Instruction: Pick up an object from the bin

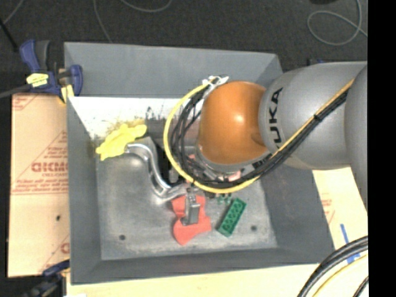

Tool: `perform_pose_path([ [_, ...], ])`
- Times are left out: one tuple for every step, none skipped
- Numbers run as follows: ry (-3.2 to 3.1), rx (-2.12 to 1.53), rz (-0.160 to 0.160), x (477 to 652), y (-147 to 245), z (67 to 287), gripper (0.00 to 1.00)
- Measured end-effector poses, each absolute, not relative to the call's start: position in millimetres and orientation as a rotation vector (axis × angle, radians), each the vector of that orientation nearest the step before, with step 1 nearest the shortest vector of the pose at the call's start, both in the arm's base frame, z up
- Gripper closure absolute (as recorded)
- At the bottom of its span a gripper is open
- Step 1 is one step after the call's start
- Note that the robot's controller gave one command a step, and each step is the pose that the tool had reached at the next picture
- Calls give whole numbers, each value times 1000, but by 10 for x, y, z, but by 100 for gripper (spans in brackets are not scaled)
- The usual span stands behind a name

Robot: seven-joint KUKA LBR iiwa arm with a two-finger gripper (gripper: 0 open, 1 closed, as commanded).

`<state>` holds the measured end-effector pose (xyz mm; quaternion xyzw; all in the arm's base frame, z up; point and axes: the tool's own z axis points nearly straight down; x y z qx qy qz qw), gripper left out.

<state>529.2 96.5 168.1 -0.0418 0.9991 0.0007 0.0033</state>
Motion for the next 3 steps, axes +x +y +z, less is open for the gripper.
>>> perform_pose_path([
  [3116,-371,1,5320,610,1371,0],
  [3131,-109,4,5387,361,866,100],
  [3131,-107,4,5387,361,866,100],
])
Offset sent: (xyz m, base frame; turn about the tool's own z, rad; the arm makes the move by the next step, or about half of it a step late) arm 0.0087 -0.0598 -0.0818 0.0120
